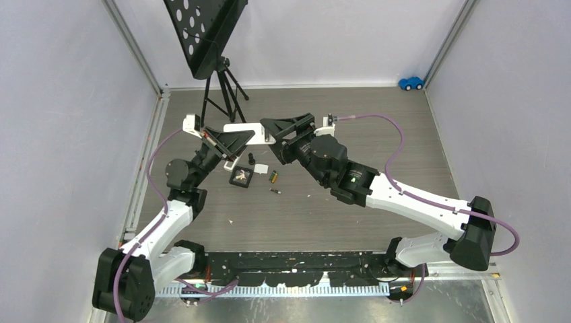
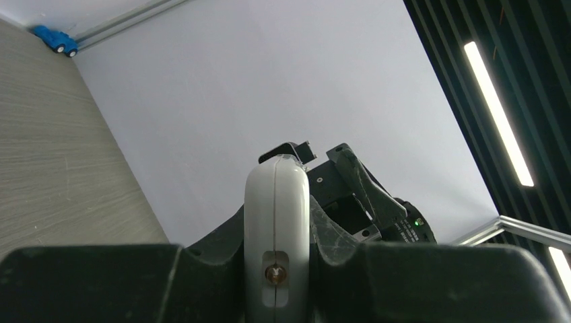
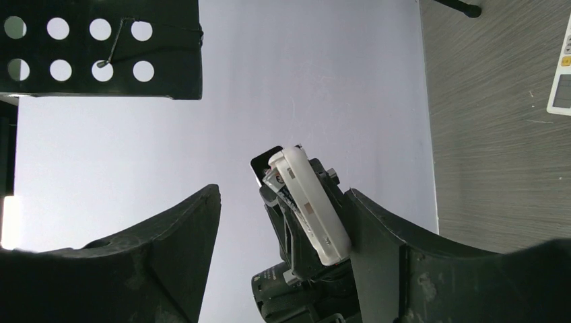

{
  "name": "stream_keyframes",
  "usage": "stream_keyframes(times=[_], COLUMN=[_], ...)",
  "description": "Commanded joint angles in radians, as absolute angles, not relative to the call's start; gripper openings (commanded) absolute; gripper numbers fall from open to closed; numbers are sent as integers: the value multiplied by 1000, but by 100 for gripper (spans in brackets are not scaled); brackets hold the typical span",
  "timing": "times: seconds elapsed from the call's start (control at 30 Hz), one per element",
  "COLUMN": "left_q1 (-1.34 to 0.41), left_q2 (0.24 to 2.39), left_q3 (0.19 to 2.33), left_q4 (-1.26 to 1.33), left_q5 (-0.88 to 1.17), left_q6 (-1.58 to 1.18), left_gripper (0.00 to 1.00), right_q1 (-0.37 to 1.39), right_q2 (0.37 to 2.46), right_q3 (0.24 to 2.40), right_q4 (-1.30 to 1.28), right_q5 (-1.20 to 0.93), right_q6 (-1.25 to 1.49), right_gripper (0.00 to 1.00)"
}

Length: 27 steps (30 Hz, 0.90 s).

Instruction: Load the batteries into the remote control

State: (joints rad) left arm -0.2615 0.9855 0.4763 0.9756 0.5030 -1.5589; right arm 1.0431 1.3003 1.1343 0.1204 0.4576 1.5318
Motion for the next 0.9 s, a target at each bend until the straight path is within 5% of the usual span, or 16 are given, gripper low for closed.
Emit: stream_keyframes(times=[0.0,0.47,0.87], left_q1=[-262,-262,-262], left_q2=[1002,1027,1030], left_q3=[472,469,510], left_q4=[1134,1168,1150], left_q5=[543,564,536], left_q6=[-1553,-1565,-1642], left_gripper=[0,0,0], right_q1=[1025,990,989], right_q2=[1273,1305,1306], right_q3=[1119,1086,1072], right_q4=[202,302,283], right_q5=[464,376,358], right_q6=[1578,1611,1600], right_gripper=[70,58,26])
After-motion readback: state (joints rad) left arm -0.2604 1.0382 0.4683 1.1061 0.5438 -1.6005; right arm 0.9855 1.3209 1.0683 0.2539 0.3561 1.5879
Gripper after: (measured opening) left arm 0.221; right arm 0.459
